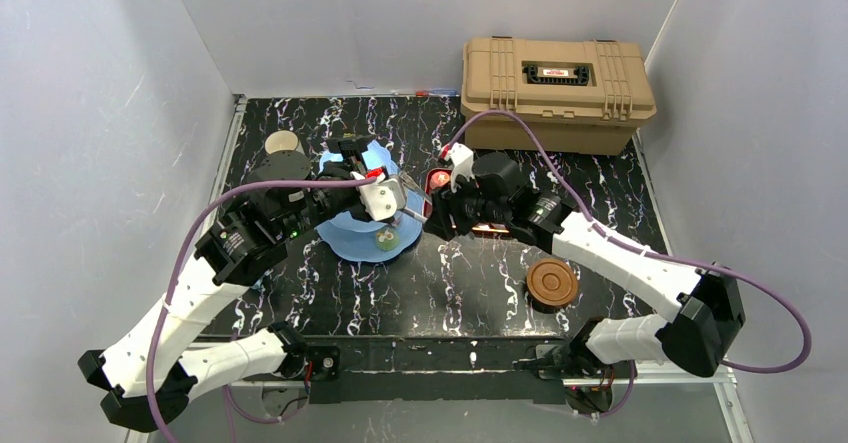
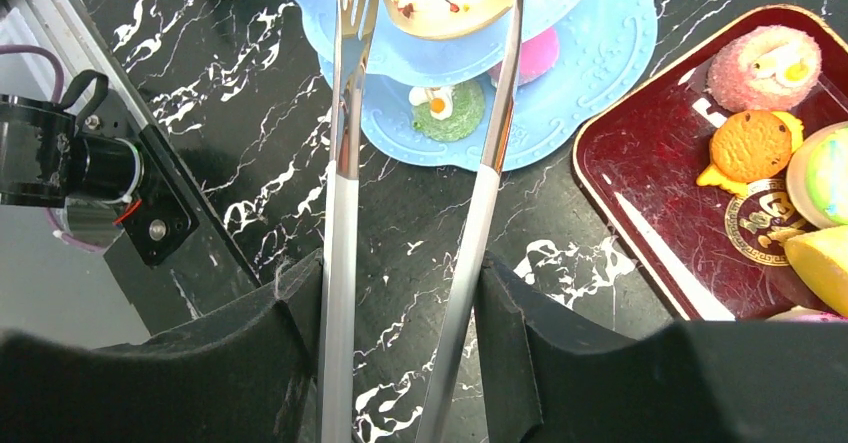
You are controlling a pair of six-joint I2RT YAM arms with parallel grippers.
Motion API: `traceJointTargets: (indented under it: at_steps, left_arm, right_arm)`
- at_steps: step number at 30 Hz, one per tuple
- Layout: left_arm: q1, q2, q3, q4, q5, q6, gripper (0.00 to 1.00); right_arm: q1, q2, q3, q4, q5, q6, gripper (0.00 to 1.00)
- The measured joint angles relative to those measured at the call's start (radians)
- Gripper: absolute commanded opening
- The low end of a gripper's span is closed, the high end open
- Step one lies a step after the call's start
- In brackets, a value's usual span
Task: Serve the afternoon tea
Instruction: Place the desert on the desert table.
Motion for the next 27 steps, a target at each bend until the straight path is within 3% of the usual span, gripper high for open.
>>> traceJointTargets:
  at_steps: [11, 20, 27]
  left_arm:
    - [0.000, 0.000, 0.003, -0.001, 0.000, 0.000, 0.79]
    - [0.000, 0.000, 0.020, -0.008, 0.000, 0.000, 0.79]
    - [0.000, 0.001, 0.020, -0.008, 0.000, 0.000, 0.78]
  right_arm:
    - [0.035, 0.041, -0.052, 0.052, 0.003, -0.011, 0.05]
    - [0.041, 0.043, -0.053, 0.072, 0.008, -0.024, 0.43]
    - [0.041, 0.042, -0.053, 0.070, 0.026, -0.028, 0.53]
